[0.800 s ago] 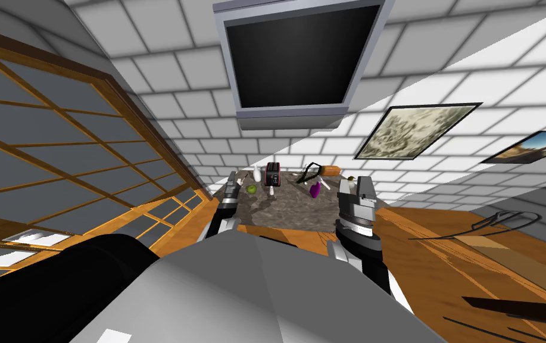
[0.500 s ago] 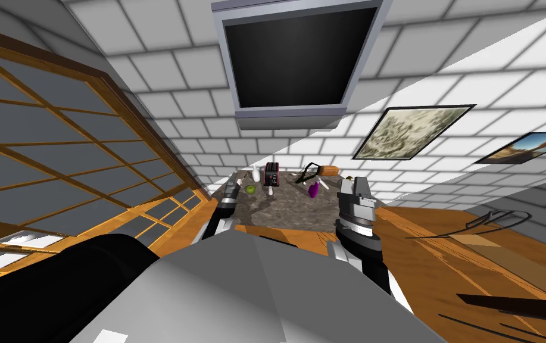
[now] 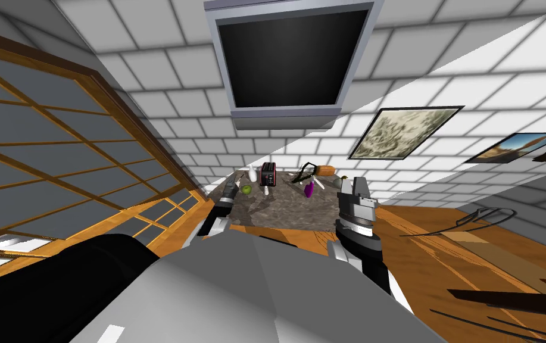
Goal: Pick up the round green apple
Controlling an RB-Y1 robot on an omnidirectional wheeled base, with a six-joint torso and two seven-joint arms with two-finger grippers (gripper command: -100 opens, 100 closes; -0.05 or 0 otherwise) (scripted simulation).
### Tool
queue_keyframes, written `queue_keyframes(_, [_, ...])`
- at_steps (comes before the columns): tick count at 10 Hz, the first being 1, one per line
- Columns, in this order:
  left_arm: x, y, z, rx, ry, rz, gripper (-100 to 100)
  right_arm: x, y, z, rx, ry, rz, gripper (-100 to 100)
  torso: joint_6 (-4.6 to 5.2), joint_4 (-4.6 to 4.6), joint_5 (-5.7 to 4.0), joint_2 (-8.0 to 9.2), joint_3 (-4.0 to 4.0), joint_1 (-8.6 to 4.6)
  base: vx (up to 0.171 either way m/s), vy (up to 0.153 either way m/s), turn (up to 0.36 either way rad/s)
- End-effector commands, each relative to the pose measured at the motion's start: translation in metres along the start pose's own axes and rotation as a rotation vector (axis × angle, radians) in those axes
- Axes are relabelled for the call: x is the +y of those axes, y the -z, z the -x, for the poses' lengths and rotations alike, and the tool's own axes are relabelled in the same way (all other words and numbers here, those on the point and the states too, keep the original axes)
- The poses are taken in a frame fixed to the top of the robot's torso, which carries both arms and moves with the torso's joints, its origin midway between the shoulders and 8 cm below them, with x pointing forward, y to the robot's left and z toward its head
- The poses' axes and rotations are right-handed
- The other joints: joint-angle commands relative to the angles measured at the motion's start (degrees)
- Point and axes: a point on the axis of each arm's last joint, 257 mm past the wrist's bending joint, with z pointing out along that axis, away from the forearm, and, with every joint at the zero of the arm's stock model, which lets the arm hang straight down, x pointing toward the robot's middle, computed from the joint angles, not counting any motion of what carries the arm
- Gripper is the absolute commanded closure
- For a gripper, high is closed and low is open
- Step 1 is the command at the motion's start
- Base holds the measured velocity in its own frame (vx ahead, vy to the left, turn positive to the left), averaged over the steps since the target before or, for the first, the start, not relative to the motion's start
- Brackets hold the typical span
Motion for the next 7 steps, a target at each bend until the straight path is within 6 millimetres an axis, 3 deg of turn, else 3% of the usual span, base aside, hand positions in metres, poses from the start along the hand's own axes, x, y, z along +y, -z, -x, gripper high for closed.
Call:
queue_keyframes(1, [0.016, 0.000, 0.011, 0.002, 0.023, 0.057, -100, 0.000, 0.000, 0.000, 0.000, 0.000, 0.000, 0, 0.00, 0.00, 0.00, 0.00, 0.00, 0.00, 0.011, -0.090, -0.040])
queue_keyframes(7, [0.064, 0.004, 0.045, -0.026, 0.108, 0.227, -100, 0.000, 0.000, 0.000, 0.000, 0.000, 0.000, 0, 0.00, -0.02, -0.03, -0.10, -0.05, -0.16, 0.024, -0.108, -0.028])
